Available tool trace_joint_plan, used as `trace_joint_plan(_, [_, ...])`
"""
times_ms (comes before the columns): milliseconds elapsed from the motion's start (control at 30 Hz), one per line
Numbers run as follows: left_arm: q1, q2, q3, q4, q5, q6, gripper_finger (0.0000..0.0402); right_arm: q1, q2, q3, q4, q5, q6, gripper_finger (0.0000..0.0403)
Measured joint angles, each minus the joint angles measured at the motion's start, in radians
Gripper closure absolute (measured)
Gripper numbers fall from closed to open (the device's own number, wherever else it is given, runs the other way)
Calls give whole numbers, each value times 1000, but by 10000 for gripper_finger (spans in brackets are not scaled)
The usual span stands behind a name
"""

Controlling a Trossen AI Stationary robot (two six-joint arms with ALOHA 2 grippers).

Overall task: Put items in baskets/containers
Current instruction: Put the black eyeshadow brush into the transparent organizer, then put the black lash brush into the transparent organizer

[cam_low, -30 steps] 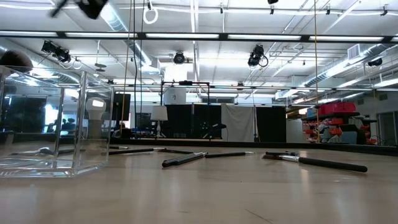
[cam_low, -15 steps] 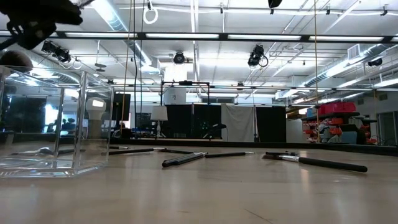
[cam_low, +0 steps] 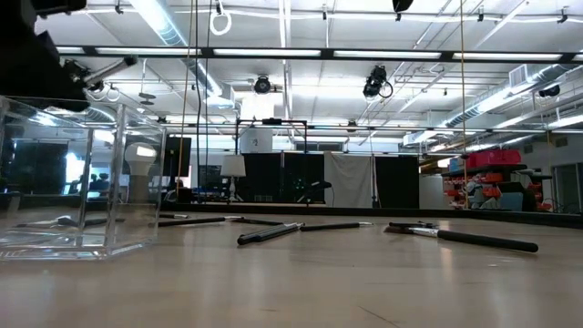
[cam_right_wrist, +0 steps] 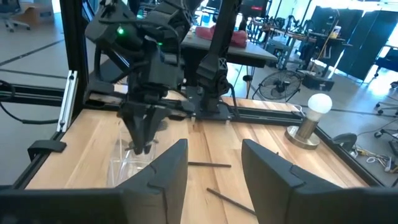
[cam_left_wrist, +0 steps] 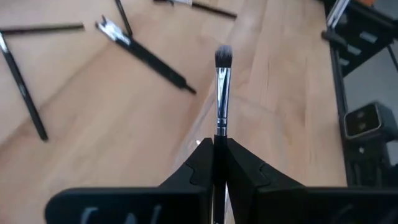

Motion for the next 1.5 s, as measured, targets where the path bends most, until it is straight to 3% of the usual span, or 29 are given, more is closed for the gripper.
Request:
trace_joint_plan(267, [0,19,0,1,18,-2,359,0,0,0,5,0,0,248])
trace_joint_plan(533, [0,17,1,2,25,-2,295,0,0,0,9,0,0,248])
trace_joint_plan(733, [1,-46,0,-10,84,2,238,0,0,0,9,0,0,248])
trace_joint_plan(900, [7,-152,0,-6,72,109,214,0,0,0,6,0,0,248])
trace_joint_plan(1100, [50,-247,0,0,-17,284,216,-1,0,-1,-19,0,3,248])
trace_joint_plan(1233, [103,-246,0,-4,-101,403,223,-16,0,-45,-20,-3,109,248])
trace_joint_plan(1367, [194,-218,0,-6,-109,468,224,-41,0,-125,-31,-2,300,248])
trace_joint_plan(1500, [285,-179,0,-1,-109,498,225,-49,0,-152,-164,-1,432,239])
